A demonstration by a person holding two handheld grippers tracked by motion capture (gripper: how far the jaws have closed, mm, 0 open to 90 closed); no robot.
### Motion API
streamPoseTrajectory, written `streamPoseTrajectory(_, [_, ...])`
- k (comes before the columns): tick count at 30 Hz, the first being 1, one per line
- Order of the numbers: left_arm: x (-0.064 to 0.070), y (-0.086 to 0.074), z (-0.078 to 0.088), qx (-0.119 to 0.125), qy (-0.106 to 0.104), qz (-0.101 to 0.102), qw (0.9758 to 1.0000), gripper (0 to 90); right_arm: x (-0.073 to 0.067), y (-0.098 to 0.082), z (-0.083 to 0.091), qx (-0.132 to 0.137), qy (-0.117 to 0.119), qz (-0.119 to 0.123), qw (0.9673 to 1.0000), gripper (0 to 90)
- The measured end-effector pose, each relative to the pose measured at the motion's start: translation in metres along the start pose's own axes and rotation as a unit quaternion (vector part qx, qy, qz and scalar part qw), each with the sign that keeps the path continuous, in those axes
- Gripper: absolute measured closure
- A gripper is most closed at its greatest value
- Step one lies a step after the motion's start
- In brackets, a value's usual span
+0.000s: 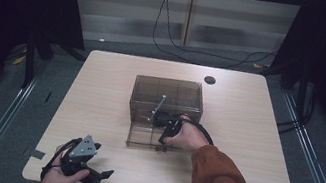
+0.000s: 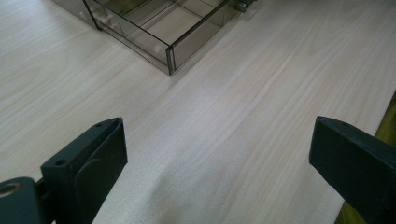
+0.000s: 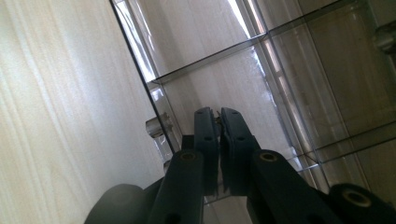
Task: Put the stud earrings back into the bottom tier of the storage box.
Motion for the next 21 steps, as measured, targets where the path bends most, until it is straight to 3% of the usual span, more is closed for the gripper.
streamPoseTrajectory(21, [-0.0004,-0.0011,-0.0003,-0.004,0.003,-0.001,1.0,4.3,0.005,-0.0009,-0.0086,-0.005,-0.005,-0.005,1.0,85.3])
Point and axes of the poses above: each handheld gripper's, and its own axes: z roughly backward along the jaws, y roughly out of its top, x roughly to its right, the point moved 10 cm from there along -z, roughly forward along the jaws, and after that the axes turned 4 degrees about -x, right-handed, at the moved point
